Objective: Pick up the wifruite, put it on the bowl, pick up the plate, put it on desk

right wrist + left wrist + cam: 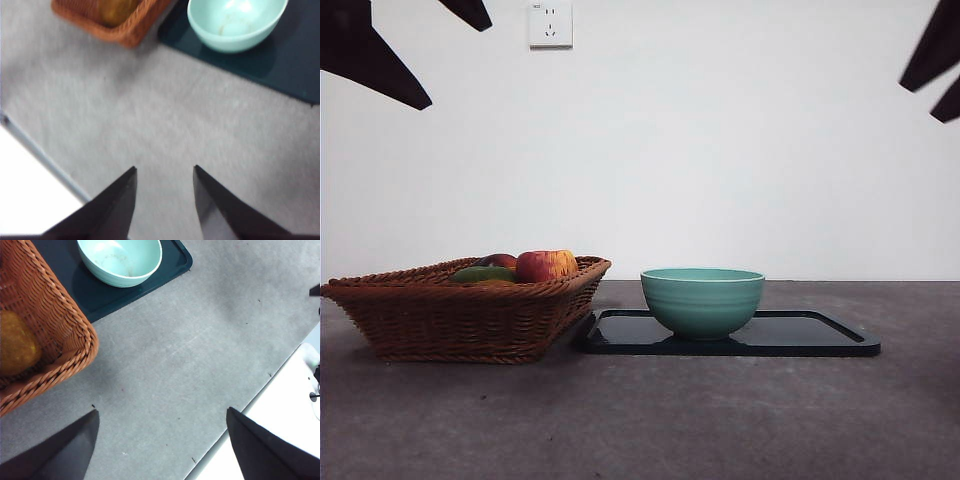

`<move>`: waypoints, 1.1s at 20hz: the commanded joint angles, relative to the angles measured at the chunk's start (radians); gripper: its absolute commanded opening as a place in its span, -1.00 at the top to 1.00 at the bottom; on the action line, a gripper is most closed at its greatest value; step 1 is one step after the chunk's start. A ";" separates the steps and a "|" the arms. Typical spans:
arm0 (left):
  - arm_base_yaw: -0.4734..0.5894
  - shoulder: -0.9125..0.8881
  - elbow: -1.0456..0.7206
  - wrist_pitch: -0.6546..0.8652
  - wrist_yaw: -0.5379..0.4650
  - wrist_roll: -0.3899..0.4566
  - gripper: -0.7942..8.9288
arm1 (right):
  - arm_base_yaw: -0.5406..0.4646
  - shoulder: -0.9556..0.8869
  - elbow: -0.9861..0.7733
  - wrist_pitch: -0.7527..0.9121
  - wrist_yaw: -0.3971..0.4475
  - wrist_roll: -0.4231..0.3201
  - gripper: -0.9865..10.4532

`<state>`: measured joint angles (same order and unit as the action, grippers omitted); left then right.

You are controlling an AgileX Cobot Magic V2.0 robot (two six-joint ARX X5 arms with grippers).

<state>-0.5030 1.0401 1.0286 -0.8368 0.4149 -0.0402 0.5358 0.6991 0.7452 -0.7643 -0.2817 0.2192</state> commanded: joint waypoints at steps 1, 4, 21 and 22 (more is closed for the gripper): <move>-0.008 0.006 0.009 0.008 0.002 0.014 0.01 | 0.003 0.010 0.010 0.077 0.013 0.098 0.34; -0.008 0.006 0.009 0.014 0.002 0.015 0.01 | -0.016 0.069 0.069 0.136 0.079 0.144 0.29; -0.008 0.006 0.009 0.021 0.002 0.031 0.01 | -0.181 0.930 0.544 0.251 0.084 0.009 0.29; -0.008 0.006 0.009 0.021 0.002 0.031 0.01 | -0.180 0.961 0.544 0.268 0.085 0.009 0.29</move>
<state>-0.5030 1.0401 1.0286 -0.8268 0.4152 -0.0235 0.3515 1.6455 1.2671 -0.5007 -0.1986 0.2390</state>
